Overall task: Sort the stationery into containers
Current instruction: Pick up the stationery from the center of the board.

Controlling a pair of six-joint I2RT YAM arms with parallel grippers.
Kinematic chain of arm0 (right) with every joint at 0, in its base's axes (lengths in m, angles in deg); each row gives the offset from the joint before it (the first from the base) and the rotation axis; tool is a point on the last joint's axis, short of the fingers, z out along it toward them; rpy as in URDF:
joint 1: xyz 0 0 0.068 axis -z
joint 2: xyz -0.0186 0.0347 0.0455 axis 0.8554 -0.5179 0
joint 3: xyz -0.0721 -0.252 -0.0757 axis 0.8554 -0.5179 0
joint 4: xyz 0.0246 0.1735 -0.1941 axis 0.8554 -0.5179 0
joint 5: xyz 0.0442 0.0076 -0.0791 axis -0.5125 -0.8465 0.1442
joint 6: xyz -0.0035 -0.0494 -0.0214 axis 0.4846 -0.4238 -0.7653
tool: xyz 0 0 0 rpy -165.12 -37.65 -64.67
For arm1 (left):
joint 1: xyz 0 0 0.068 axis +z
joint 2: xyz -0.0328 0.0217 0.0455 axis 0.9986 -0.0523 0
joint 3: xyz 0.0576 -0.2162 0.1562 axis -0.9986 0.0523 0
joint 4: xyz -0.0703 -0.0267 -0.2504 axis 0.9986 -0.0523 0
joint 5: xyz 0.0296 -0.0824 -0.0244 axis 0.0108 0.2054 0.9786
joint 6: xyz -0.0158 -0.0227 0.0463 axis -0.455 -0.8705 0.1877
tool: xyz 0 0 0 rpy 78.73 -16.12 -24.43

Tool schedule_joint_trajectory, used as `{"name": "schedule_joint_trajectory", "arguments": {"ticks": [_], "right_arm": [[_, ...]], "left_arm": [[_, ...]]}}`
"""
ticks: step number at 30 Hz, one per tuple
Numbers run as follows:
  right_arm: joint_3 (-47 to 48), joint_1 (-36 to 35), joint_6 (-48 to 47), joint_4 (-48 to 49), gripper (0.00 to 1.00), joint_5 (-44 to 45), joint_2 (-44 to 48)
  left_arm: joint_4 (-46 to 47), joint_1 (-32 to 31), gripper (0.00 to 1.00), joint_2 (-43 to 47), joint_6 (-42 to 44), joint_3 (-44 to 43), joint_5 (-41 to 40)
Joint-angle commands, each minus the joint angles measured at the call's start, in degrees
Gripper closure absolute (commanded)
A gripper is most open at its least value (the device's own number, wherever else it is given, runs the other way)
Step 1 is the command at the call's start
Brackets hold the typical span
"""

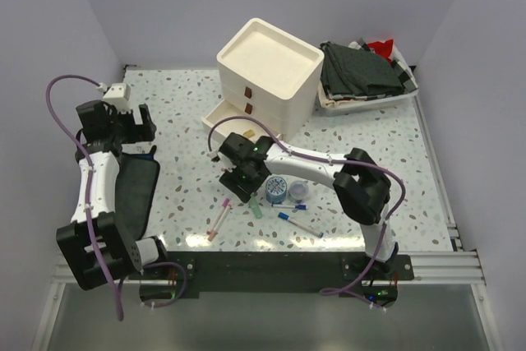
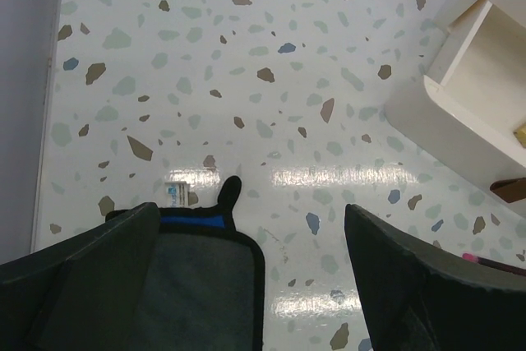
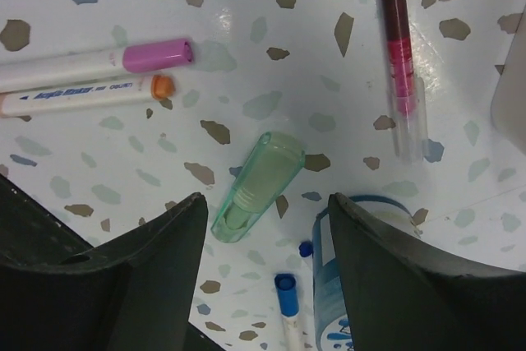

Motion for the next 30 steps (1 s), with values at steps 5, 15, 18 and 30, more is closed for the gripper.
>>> {"name": "schedule_joint_trajectory", "arguments": {"ticks": [5,15,18,30], "right_arm": [[2.0,-0.7,4.7,0.3,0.38,2.1,-6.9],[-0.3,-0.7,6.2,-0.4,0.78,1.2,-8.5],[-1.3,-0.7,5.5,-0.4,1.00,1.4,-7.8],[21.5,-0.8,-10.8,-0.4,1.00,-0.2,-0.8]], "left_arm": [[-1.0,0.3,0.01,3.5,0.6,1.0,1.3],[-1.1,0.3,0.02,3.1,0.3,0.2,1.3],[-0.8,0.3,0.02,2.5,0.4,-0.5,1.3],[-4.2,0.3,0.03,-1.0,3.4,-5.5,2.7]]}}
